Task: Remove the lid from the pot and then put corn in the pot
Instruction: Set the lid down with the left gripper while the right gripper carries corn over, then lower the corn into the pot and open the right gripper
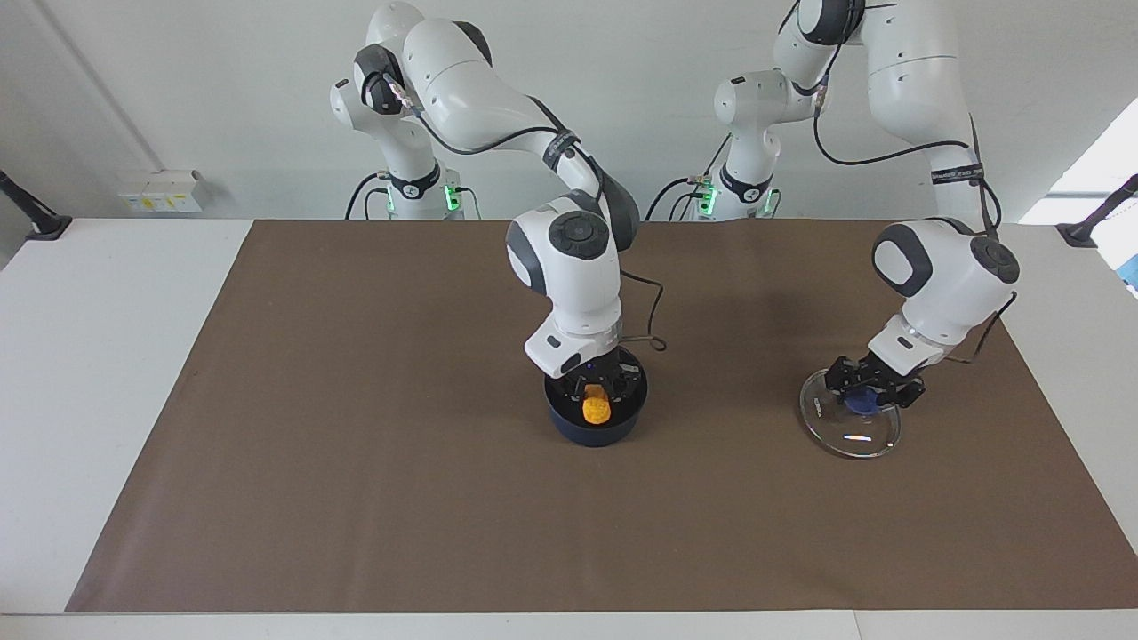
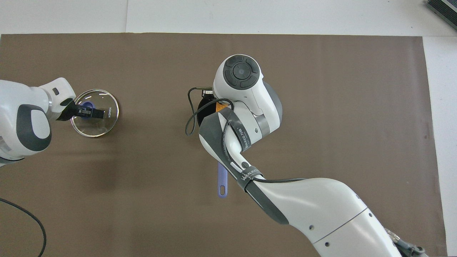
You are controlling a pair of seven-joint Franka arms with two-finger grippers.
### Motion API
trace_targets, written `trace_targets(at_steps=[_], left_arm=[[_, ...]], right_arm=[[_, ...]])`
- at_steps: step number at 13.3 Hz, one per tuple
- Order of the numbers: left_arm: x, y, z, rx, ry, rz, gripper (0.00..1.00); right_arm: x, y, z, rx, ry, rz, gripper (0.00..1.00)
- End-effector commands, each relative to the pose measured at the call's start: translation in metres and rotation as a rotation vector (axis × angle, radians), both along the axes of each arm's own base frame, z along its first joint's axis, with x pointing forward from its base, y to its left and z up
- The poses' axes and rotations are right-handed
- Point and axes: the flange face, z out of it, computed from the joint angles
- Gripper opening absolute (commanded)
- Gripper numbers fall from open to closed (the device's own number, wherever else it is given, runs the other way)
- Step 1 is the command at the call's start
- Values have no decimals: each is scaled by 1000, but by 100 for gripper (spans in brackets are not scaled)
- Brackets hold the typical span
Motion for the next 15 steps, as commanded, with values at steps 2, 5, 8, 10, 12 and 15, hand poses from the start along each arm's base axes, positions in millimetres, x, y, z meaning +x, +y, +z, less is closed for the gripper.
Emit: trace_targets(at_steps=[2, 5, 8, 10, 12, 15], left_arm=[[-3, 2, 0, -29, 13, 3, 100], [4, 2, 21, -16, -11, -8, 100], [9, 1, 70, 40, -90, -45, 100], [2, -3, 100, 69, -101, -58, 100], [-9, -5, 134, 125, -101, -62, 100], [-32, -23, 197, 187, -94, -34, 100]], right_arm=[[5, -1, -3, 35, -13, -18, 84], [3, 1, -1, 21, -9, -11, 100], [3, -5, 36, 31, -52, -13, 100], [3, -20, 62, 28, -65, -29, 100], [10, -64, 104, 1, -75, -61, 100], [-1, -126, 153, -67, -41, -30, 100]])
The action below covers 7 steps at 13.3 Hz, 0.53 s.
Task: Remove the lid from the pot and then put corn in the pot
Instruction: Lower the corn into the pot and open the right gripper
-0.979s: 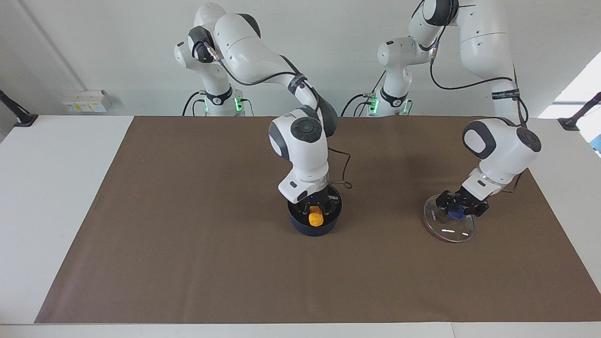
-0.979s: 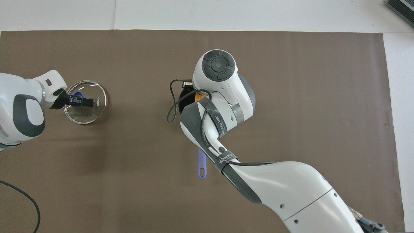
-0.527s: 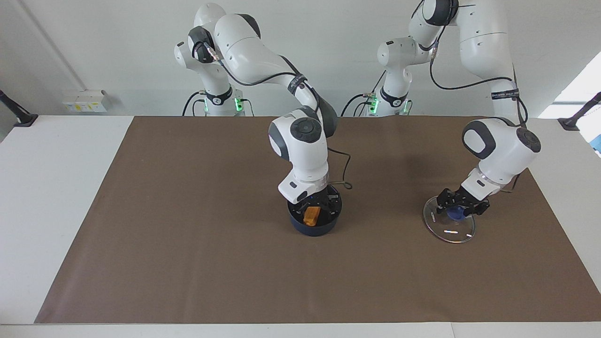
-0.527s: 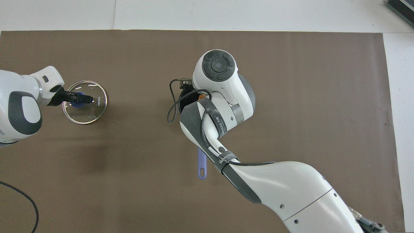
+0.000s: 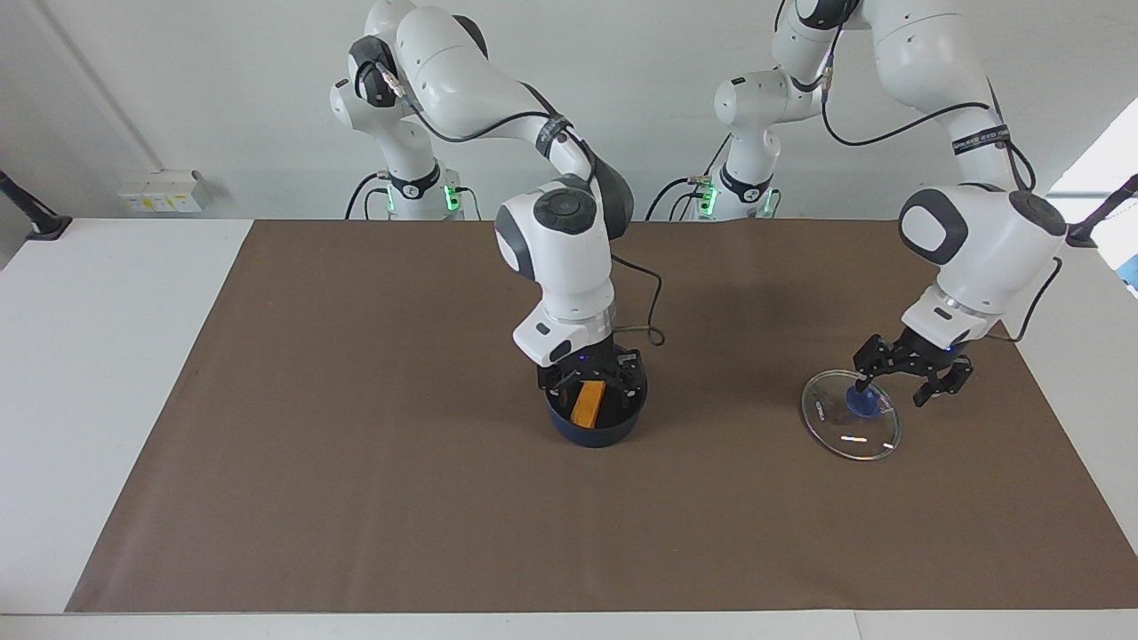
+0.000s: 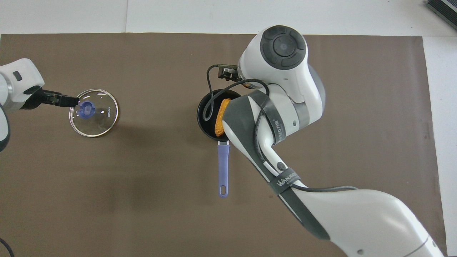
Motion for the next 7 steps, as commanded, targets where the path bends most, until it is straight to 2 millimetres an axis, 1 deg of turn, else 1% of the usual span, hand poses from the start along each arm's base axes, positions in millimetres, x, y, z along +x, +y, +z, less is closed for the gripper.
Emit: trace_targets(at_steps=[1, 2, 4, 5, 7], left_arm=[[-24, -15, 59, 43, 13, 19, 100], [-25, -22, 82, 43, 24, 7, 100], [-28, -25, 143, 81, 39, -6, 100], [-34, -25, 167, 86, 39, -6, 100], [-47, -24, 194, 87, 91, -1, 100]], right_arm=[[-17, -62, 38, -60, 53, 63, 100], [-21, -75, 46, -73, 74, 106, 100], [-25, -113, 67, -80, 104, 111, 100], [-30, -136, 77, -83, 127, 109, 100], [-42, -173, 93, -84, 136, 140, 100]])
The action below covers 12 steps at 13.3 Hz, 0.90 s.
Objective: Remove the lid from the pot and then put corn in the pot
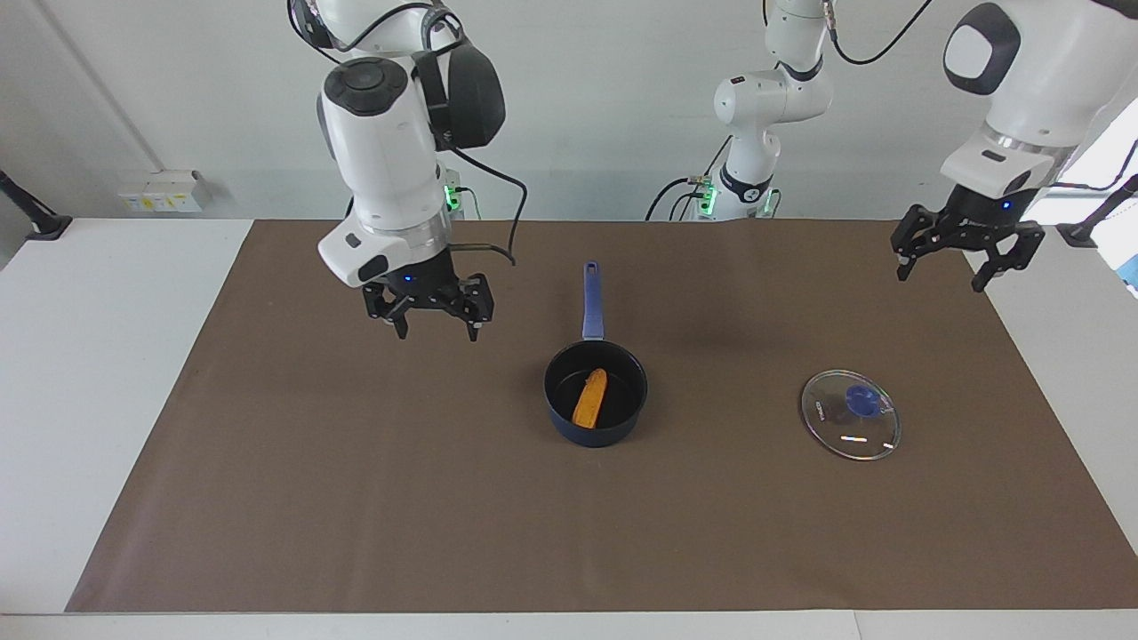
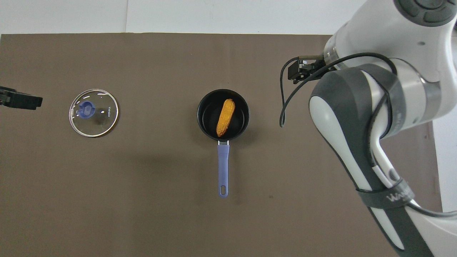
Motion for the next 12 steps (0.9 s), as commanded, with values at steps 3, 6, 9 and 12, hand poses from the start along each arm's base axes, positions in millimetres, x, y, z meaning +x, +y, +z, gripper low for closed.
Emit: trace_targets(at_steps=[3, 6, 9, 12], left_arm=[[-15, -7, 34, 14, 100, 8, 100], [-23, -17, 44, 15, 113, 11, 100], [-30, -18, 57, 9, 121, 12, 100], [-35, -32, 65, 18, 122, -13, 100]], right_arm=[[-35, -71, 46, 2, -2, 15, 100], [-62, -97, 86, 7, -9, -22, 100], [-95, -113, 113, 8, 29, -42, 100], [-99, -121, 108, 44, 52, -47, 100]])
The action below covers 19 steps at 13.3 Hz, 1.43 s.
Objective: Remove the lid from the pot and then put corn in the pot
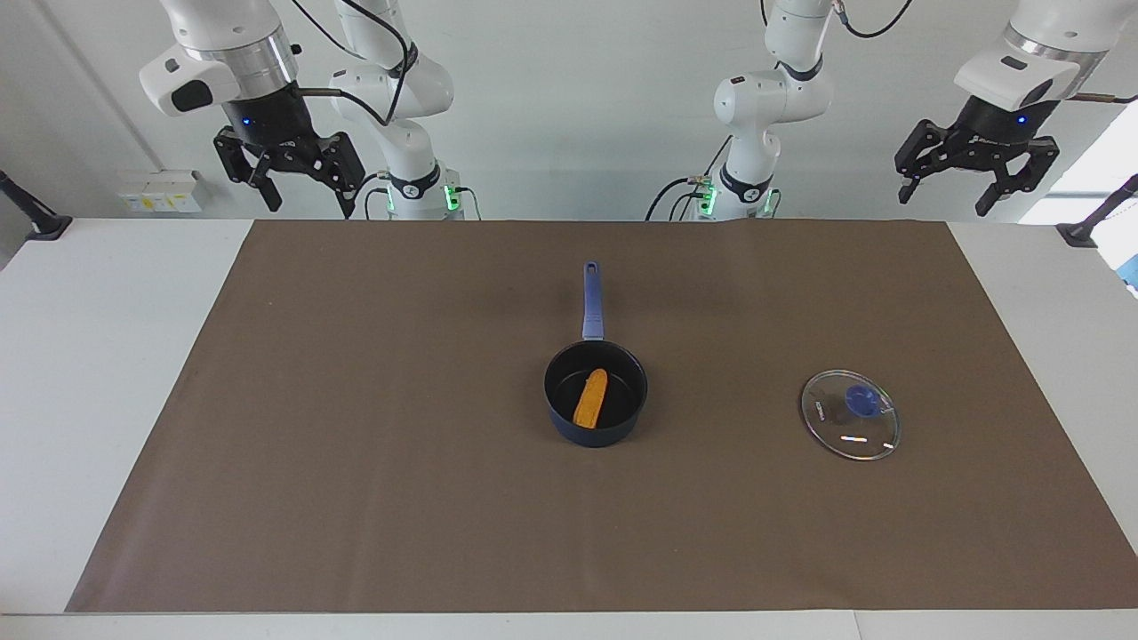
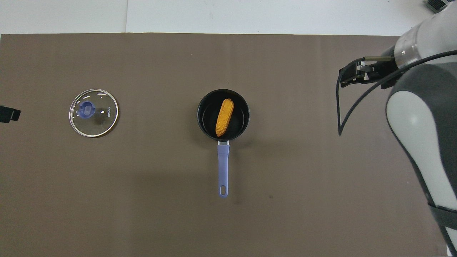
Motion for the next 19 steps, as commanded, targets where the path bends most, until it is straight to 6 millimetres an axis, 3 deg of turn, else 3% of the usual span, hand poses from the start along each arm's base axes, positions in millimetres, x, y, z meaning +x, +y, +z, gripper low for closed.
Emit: trace_targets(at_steps=[1, 3, 6, 11, 16, 19], left_arm=[[-3, -10, 12, 18, 6, 1, 100], [-4, 3, 14, 9, 8, 23, 100], [-7, -3, 13, 16, 26, 13, 100], [-7, 1, 13, 8, 26, 22, 100], [-12, -8, 17, 1, 19, 152, 100], [-20, -3, 23, 1, 21, 166, 100]], right_arm=[[-4, -4, -14, 41, 22, 49, 100], [-7, -14, -18, 37, 30, 187, 100], [-24, -26, -28, 38, 62, 173, 100], [-29, -29, -9, 4, 32, 119, 100], [-29, -32, -13, 4, 28, 130, 100], [-30, -39, -13, -17, 33, 131, 100]])
